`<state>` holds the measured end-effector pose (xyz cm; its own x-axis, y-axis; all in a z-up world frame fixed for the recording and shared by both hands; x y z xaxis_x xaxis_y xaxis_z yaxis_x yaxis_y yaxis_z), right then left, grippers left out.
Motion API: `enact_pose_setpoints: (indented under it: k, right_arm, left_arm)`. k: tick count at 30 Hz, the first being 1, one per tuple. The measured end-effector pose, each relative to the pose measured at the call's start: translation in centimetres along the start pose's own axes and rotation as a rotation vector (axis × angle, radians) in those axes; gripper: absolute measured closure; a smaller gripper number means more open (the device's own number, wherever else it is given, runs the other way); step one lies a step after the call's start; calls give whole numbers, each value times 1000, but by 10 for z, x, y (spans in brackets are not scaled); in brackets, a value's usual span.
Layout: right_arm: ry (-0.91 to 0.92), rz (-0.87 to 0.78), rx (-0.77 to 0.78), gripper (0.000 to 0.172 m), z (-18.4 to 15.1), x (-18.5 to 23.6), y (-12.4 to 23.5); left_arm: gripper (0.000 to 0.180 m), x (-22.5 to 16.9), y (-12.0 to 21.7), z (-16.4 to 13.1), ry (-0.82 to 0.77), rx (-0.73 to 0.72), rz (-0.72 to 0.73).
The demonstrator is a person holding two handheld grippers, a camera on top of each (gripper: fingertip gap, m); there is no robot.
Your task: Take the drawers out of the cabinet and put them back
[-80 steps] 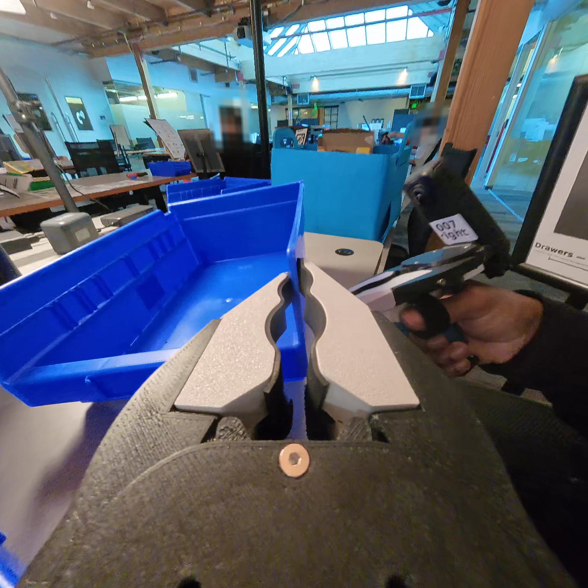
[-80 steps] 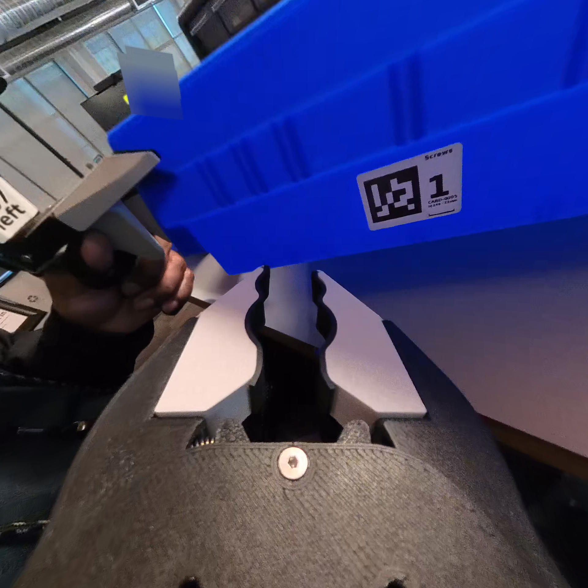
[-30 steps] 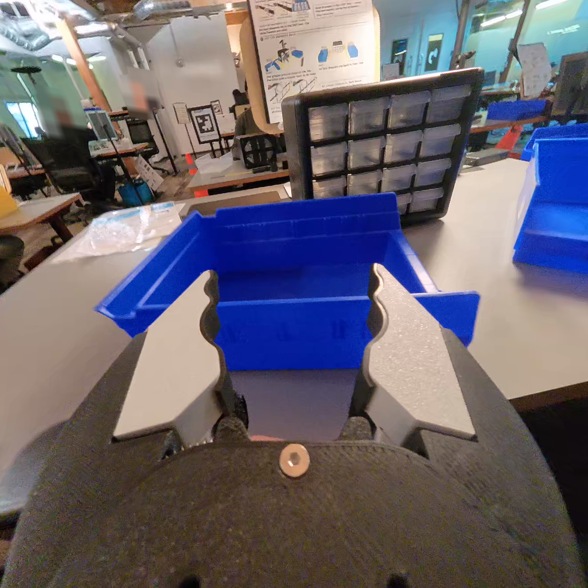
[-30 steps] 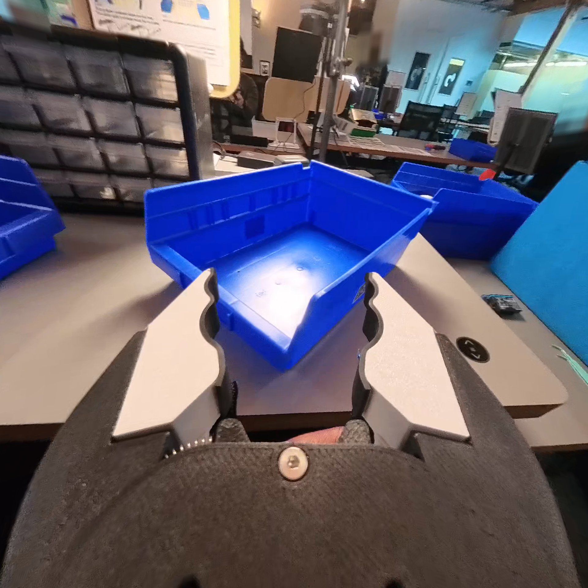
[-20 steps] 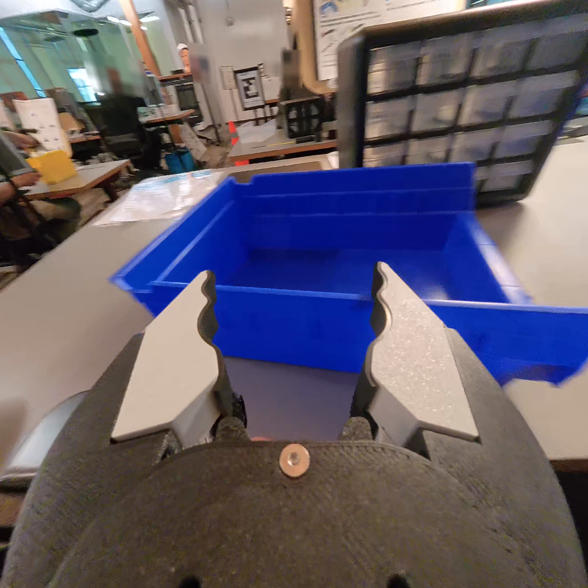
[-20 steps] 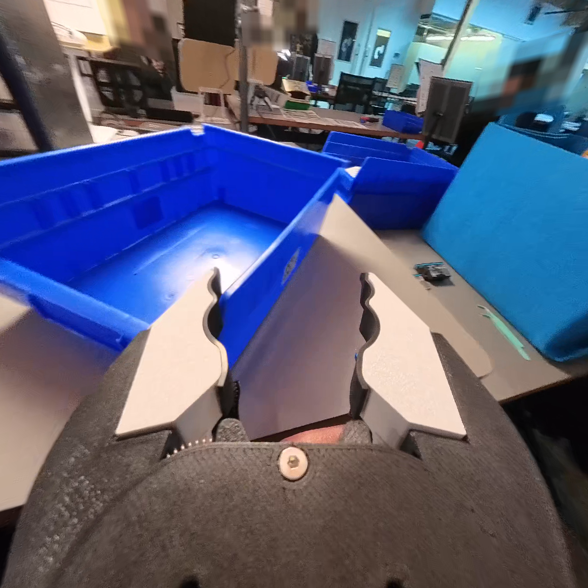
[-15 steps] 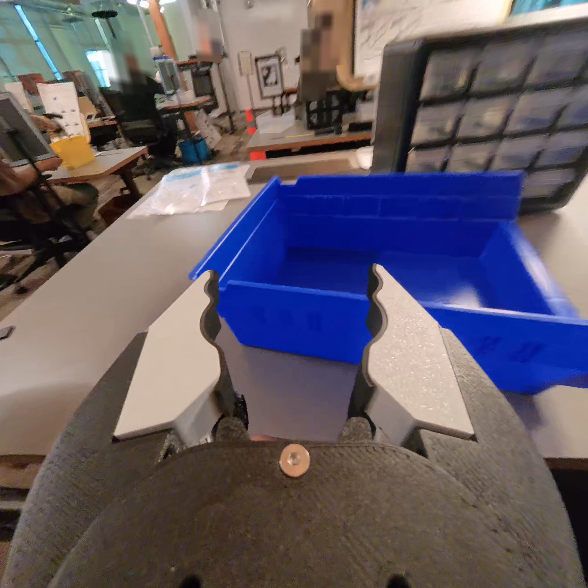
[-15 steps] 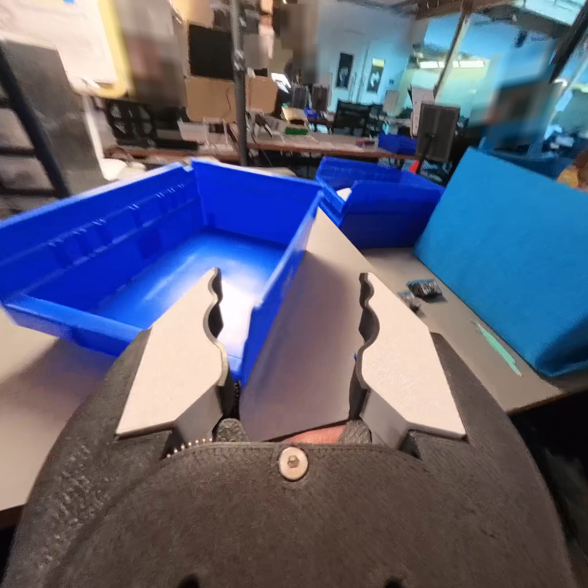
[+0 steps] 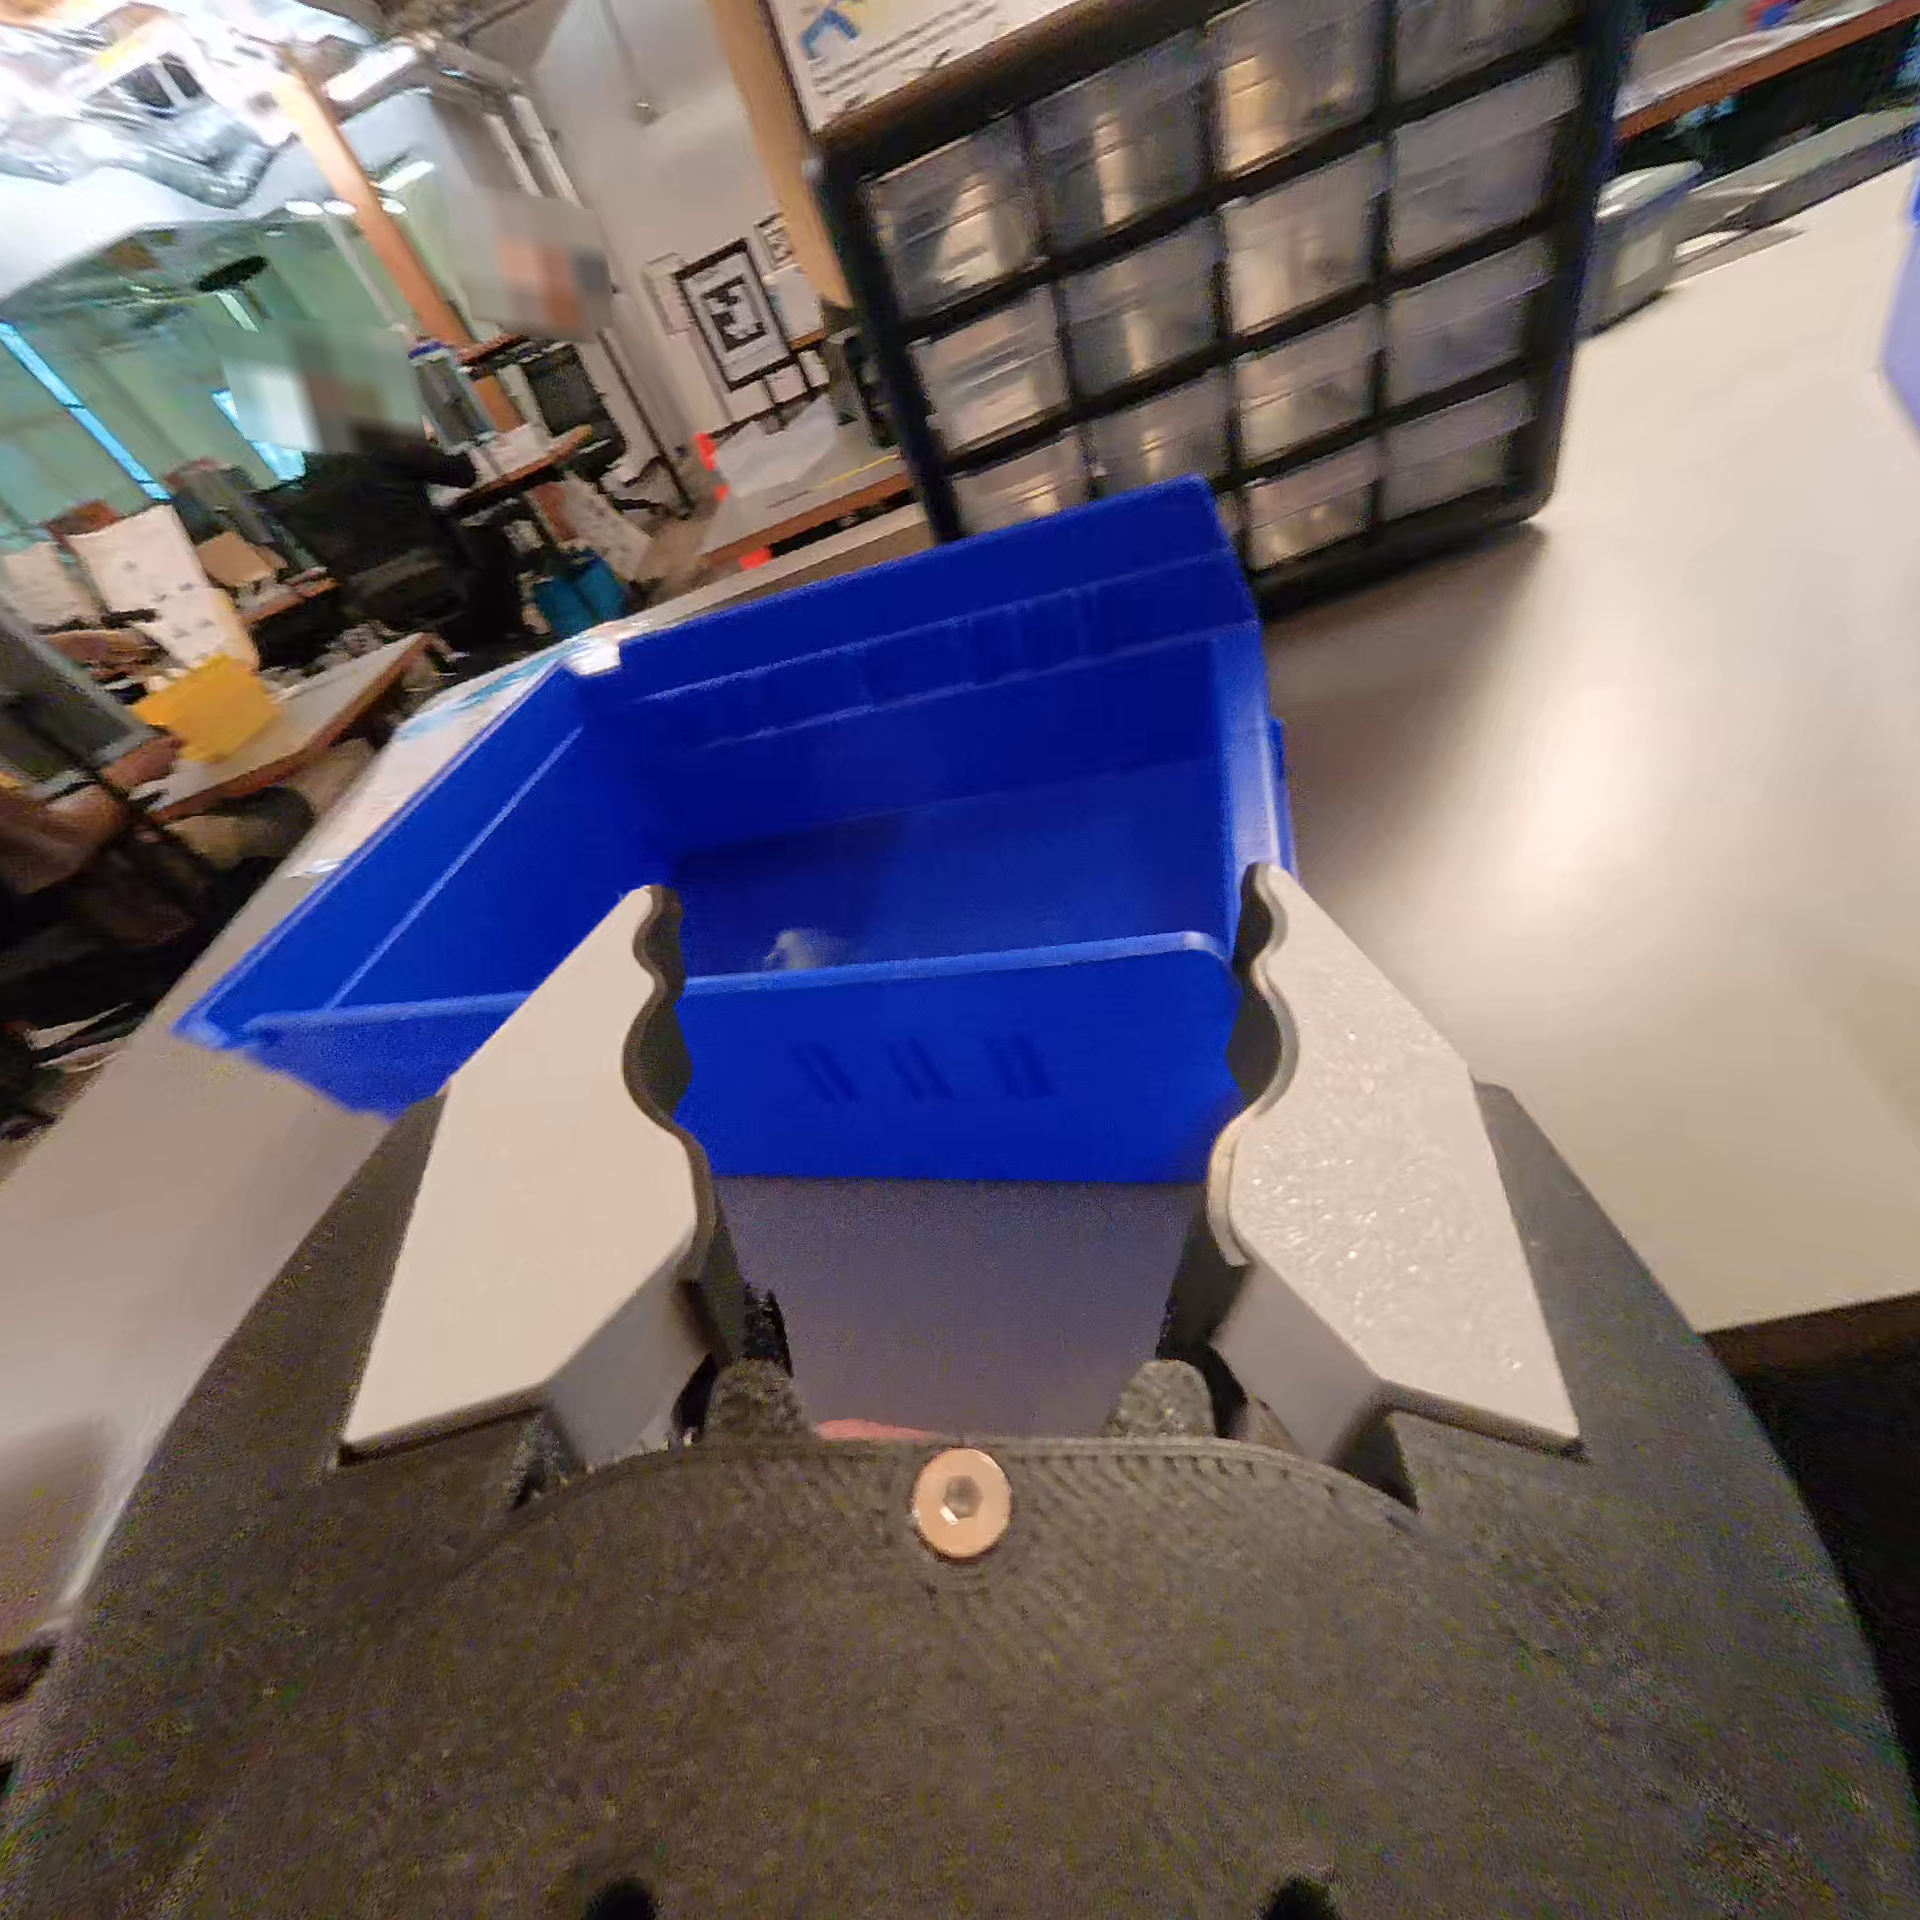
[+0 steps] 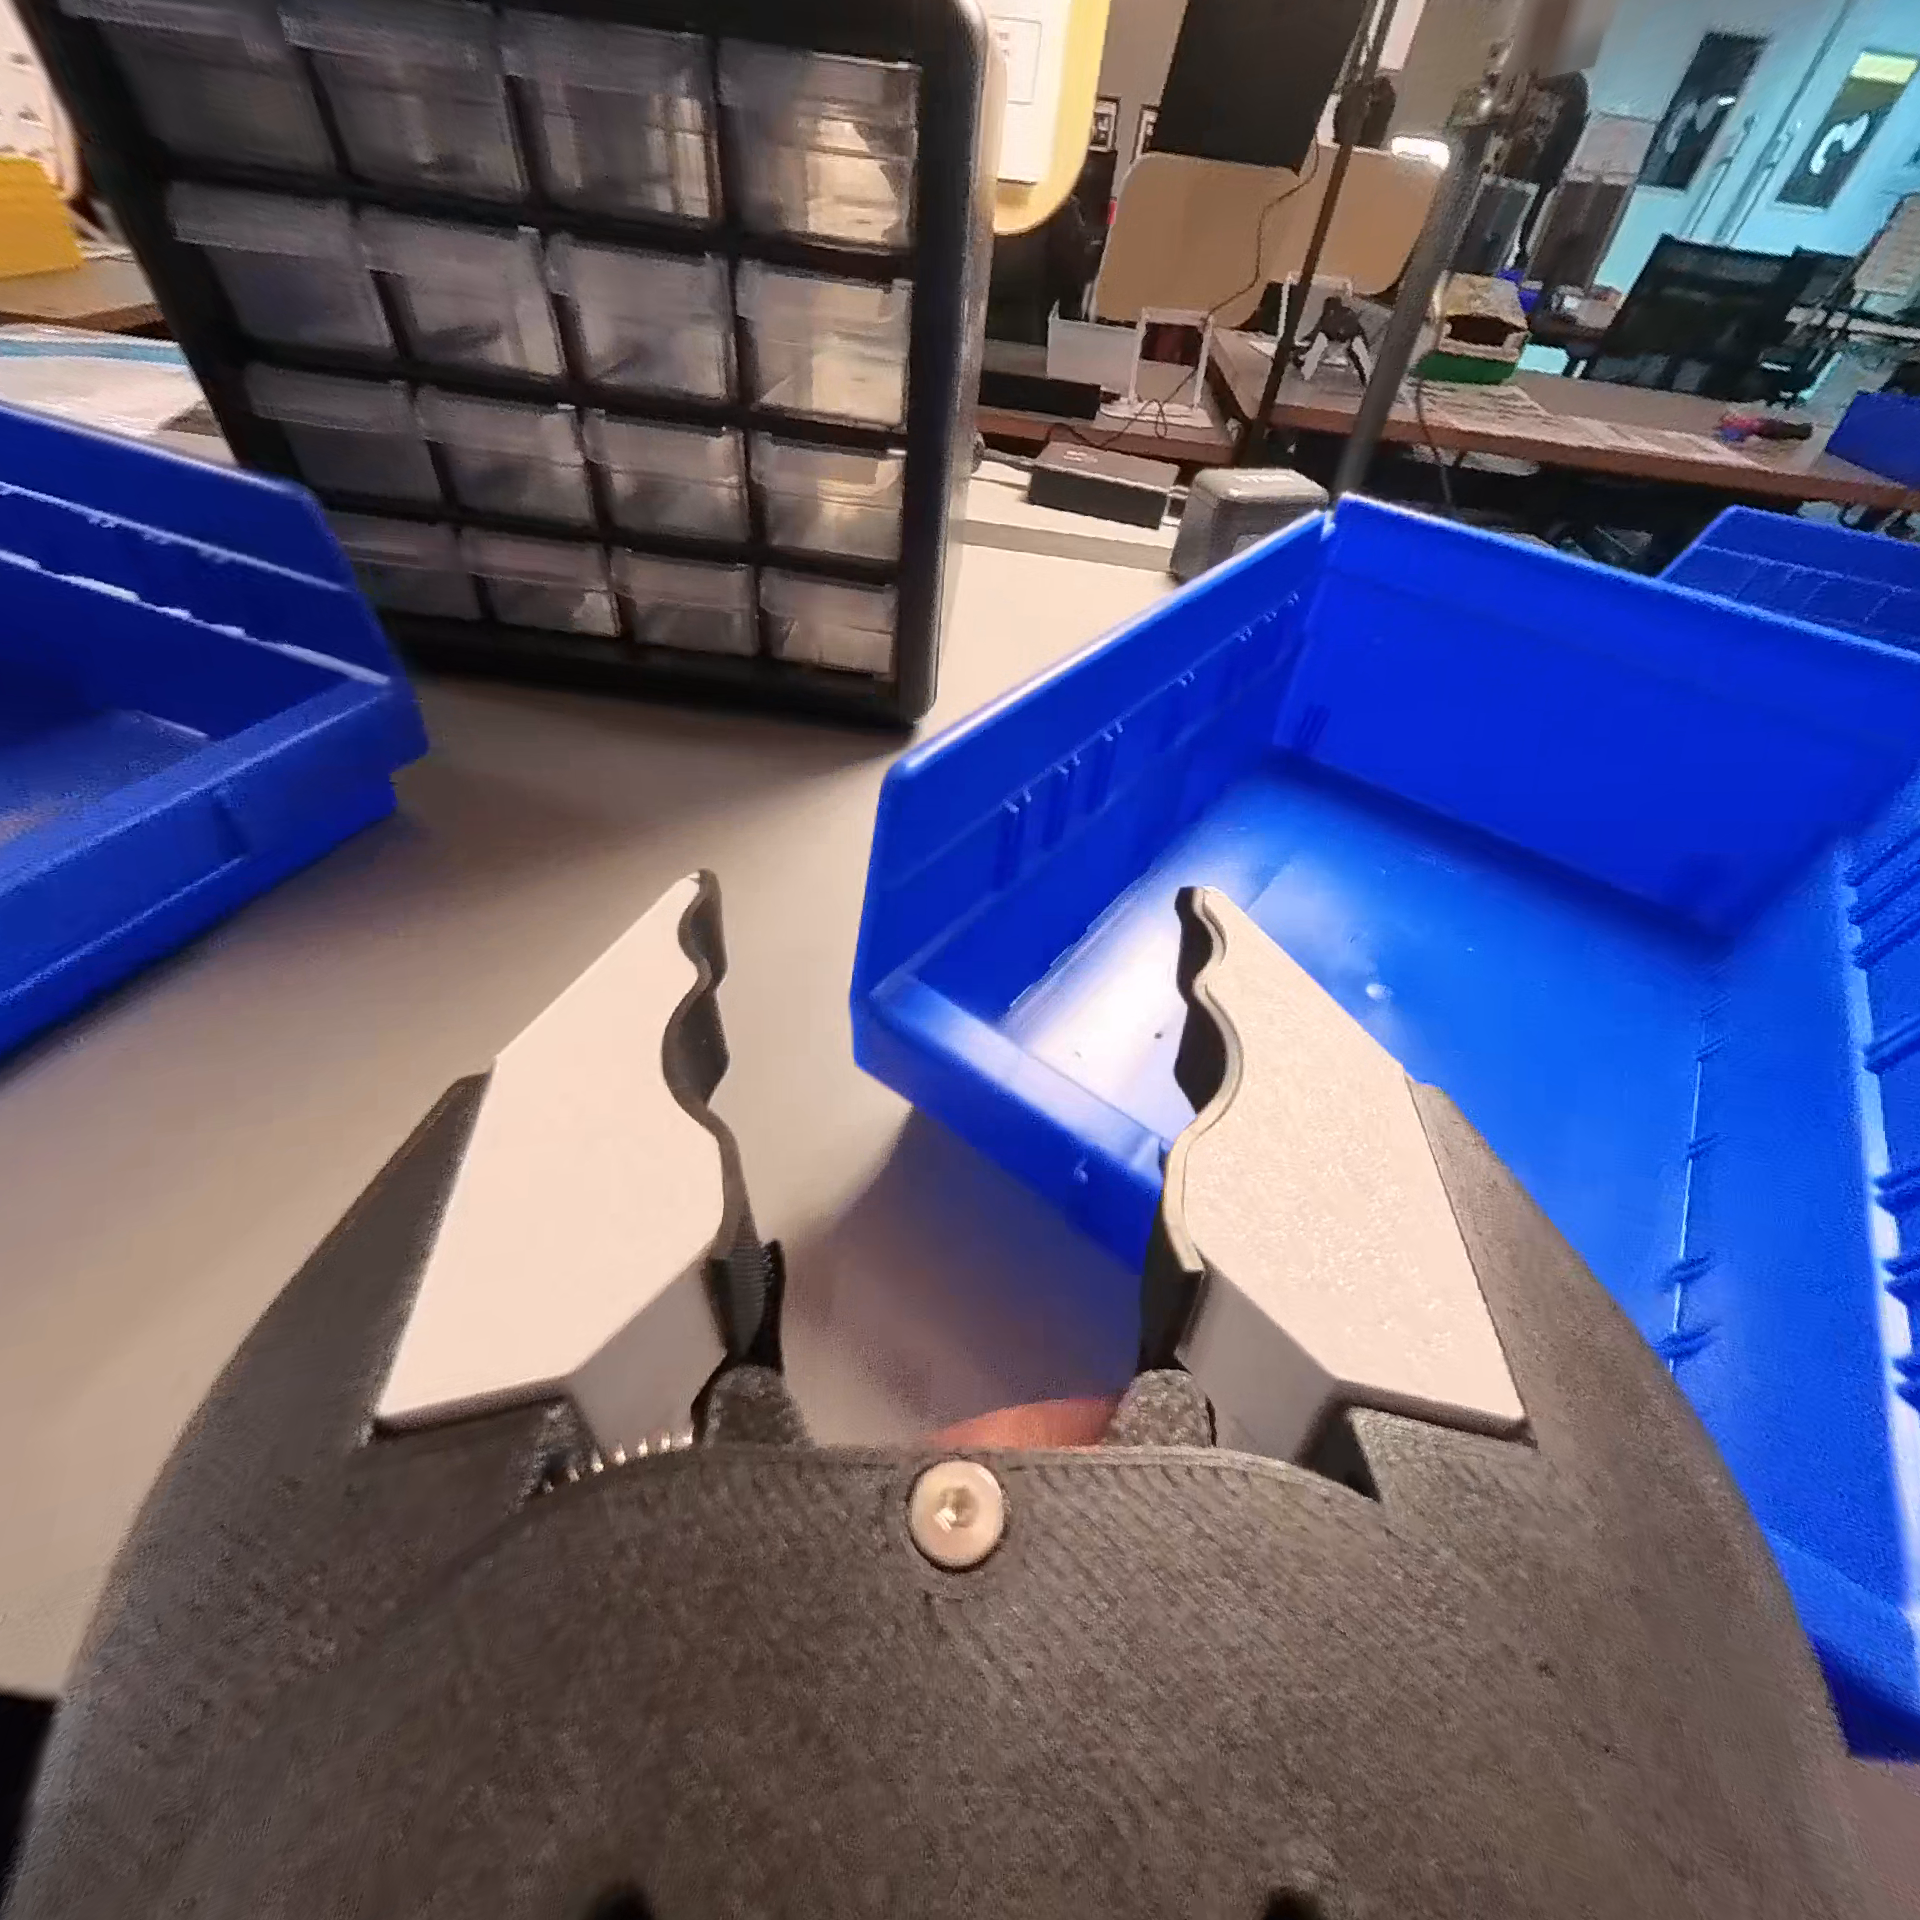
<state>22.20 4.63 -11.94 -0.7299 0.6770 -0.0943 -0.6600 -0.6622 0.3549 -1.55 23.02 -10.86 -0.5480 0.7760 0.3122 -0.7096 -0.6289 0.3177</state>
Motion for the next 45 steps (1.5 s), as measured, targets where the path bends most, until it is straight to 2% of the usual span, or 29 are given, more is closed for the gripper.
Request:
enact_pose_setpoints:
  k: [3,6,8,10,12,15,18,20,21,22,25,28,30,32,35,37,39,45]
  right_arm:
    - [-22,-5,-7,84,2,-7,-3]
    - [-40,-21,-10,86,-4,-22,2]
    - [-53,-11,-11,86,-7,-27,6]
    - [-54,3,-14,86,-7,-26,9]
    - [-42,18,-17,86,-2,-19,8]
    - [-23,33,-6,86,3,-4,-4]
    - [-13,22,32,88,2,2,-20]
    - [-18,-1,44,103,0,-3,-27]
    - [-22,1,42,119,0,-5,-28]
    - [-29,22,36,121,-1,-6,-28]
    - [-32,58,24,137,-5,-13,-20]
    - [-19,24,13,157,-12,-31,-4]
    - [-21,-21,7,159,-17,-48,7]
    - [-47,-46,9,158,-19,-60,12]
    - [-49,-79,35,150,-21,-70,4]
    - [-47,-77,52,152,-23,-75,-4]
    - [-49,-76,53,161,-22,-81,-7]
    - [-32,-154,61,168,-25,-118,-10]
  left_arm:
    - [78,37,1,-14,19,24,83]
    - [87,99,2,-41,88,94,217]
    - [87,125,7,-47,129,100,257]
    - [91,115,13,-29,157,26,187]
    - [91,87,9,-7,149,-24,82]
    - [92,55,-21,15,97,-34,16]
    - [98,36,-68,24,91,8,-30]
    - [110,29,-96,18,82,63,-49]
    - [127,26,-105,15,86,72,-65]
    - [134,26,-110,11,97,70,-76]
    - [140,38,-106,-1,137,41,-80]
    - [171,64,-87,-14,149,20,3]
    - [171,86,-74,-22,158,10,76]
    - [169,96,-70,-30,167,24,82]
    - [156,107,-76,-34,142,51,115]
    - [158,114,-82,-37,130,76,133]
    - [178,119,-84,-39,126,87,144]
    - [175,151,-74,-54,140,99,208]
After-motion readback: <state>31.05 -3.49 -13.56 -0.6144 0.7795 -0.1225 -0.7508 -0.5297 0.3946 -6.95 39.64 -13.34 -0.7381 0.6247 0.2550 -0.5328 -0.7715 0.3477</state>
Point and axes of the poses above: each gripper's, where its closed fingertips meet, y back along the fingers, z out of its top, x = y × z across the jaws, the point moved 1 cm from there along y, back along the fingers, and after that the axes turned 8 degrees about x, right-handed, at the moved point
